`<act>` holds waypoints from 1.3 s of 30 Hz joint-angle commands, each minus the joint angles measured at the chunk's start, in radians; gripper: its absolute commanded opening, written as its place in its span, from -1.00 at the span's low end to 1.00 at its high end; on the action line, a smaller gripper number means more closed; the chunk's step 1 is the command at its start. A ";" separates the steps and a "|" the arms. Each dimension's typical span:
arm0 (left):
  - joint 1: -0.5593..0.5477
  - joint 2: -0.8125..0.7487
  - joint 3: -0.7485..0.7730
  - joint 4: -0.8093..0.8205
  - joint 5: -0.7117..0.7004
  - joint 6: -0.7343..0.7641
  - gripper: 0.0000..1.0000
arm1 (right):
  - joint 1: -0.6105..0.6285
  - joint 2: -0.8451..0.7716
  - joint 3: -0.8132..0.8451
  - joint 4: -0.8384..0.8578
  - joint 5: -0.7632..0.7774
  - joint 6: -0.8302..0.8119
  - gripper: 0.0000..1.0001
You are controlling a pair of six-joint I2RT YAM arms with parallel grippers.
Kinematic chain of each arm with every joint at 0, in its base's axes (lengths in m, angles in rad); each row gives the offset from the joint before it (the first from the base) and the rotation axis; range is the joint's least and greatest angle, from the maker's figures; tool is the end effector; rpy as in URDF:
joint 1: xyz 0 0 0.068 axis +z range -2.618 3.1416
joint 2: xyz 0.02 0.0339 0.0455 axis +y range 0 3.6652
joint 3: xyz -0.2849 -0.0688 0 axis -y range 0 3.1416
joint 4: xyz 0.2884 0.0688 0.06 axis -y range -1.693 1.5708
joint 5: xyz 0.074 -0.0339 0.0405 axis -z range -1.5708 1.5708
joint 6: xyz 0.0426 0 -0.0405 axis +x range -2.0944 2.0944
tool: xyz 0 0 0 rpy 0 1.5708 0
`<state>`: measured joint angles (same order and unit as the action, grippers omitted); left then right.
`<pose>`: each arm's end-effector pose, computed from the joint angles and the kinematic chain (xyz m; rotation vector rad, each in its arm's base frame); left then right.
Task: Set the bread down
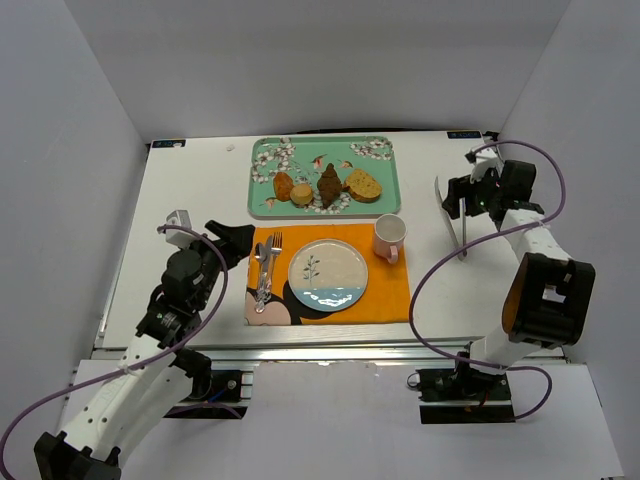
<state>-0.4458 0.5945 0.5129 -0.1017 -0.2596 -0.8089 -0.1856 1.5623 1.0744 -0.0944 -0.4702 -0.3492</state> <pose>0.1757 -0.0719 0.2884 -0.5138 1.7238 -0.6840 0.3908 -0.0537 0.2546 -0.4357 2.0425 0.1836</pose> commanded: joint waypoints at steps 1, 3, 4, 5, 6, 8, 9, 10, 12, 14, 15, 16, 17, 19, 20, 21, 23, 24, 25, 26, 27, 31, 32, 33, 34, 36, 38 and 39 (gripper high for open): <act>0.006 -0.016 -0.014 0.003 -0.013 -0.004 0.62 | 0.031 0.002 -0.011 0.015 0.132 -0.024 0.74; 0.006 -0.013 -0.017 0.011 -0.012 -0.001 0.63 | 0.060 0.045 0.021 -0.024 0.285 -0.001 0.79; 0.006 -0.013 -0.020 0.016 -0.012 0.000 0.63 | 0.070 0.060 0.030 -0.028 0.350 0.015 0.79; 0.006 -0.009 -0.030 0.022 -0.007 0.001 0.63 | 0.093 0.096 0.038 -0.031 0.475 0.025 0.79; 0.006 -0.002 -0.031 0.034 -0.004 -0.001 0.63 | 0.103 0.119 0.048 -0.039 0.542 0.045 0.79; 0.006 0.020 -0.028 0.042 0.006 -0.001 0.63 | 0.115 0.183 0.087 -0.068 0.596 0.058 0.79; 0.006 0.027 -0.027 0.046 0.010 0.004 0.63 | 0.115 0.199 0.097 -0.099 0.594 0.076 0.79; 0.006 0.034 -0.021 0.045 0.011 0.008 0.63 | 0.120 0.218 0.107 -0.099 0.611 0.081 0.79; 0.006 0.050 -0.007 0.036 0.010 0.020 0.63 | 0.127 0.235 0.111 -0.087 0.628 0.085 0.79; 0.006 0.054 -0.005 0.034 0.005 0.024 0.63 | 0.130 0.277 0.131 -0.109 0.628 0.090 0.79; 0.006 0.054 -0.007 0.039 0.005 0.024 0.63 | 0.130 0.294 0.163 -0.123 0.627 0.095 0.79; 0.006 0.053 -0.010 0.042 0.005 0.024 0.63 | 0.130 0.310 0.177 -0.142 0.624 0.105 0.78; 0.006 0.053 -0.011 0.043 0.002 0.019 0.63 | 0.130 0.341 0.191 -0.149 0.616 0.110 0.76; 0.006 0.053 -0.016 0.048 0.003 0.014 0.63 | 0.129 0.364 0.219 -0.169 0.596 0.116 0.69; 0.006 0.054 -0.016 0.046 0.003 0.013 0.63 | 0.129 0.390 0.237 -0.182 0.546 0.121 0.62; 0.006 0.056 -0.016 0.046 0.002 0.013 0.63 | 0.129 0.396 0.237 -0.188 0.533 0.121 0.60; 0.006 0.054 -0.013 0.042 0.000 0.014 0.63 | 0.127 0.415 0.245 -0.197 0.513 0.125 0.52; 0.006 0.056 -0.010 0.037 -0.003 0.017 0.63 | 0.124 0.424 0.258 -0.209 0.502 0.127 0.46; 0.006 0.059 -0.005 0.034 -0.004 0.019 0.64 | 0.118 0.439 0.266 -0.235 0.481 0.137 0.41; 0.006 0.060 -0.002 0.028 -0.004 0.022 0.64 | 0.114 0.447 0.272 -0.248 0.479 0.142 0.39; 0.006 0.060 -0.001 0.028 -0.006 0.024 0.64 | 0.112 0.455 0.282 -0.260 0.476 0.147 0.36; 0.006 0.070 0.001 0.034 -0.004 0.024 0.64 | 0.092 0.455 0.265 -0.275 0.417 0.150 0.35; 0.006 0.073 0.001 0.040 -0.003 0.024 0.64 | 0.092 0.458 0.263 -0.287 0.412 0.141 0.35; 0.006 0.079 0.003 0.043 0.000 0.024 0.64 | 0.087 0.459 0.263 -0.295 0.407 0.136 0.35; 0.006 0.082 0.004 0.045 0.005 0.025 0.64 | 0.084 0.470 0.265 -0.304 0.400 0.131 0.36; 0.006 0.096 0.010 0.049 0.008 0.030 0.64 | 0.084 0.484 0.265 -0.327 0.407 0.105 0.39; 0.006 0.105 0.018 0.051 0.010 0.034 0.64 | 0.083 0.489 0.260 -0.337 0.403 0.079 0.40; 0.006 0.106 0.021 0.051 0.011 0.036 0.64 | 0.083 0.490 0.257 -0.338 0.400 0.072 0.41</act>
<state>-0.4458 0.6956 0.4873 -0.0734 -0.2569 -0.7925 -0.0998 2.0010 1.3457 -0.3168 -0.0673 -0.2253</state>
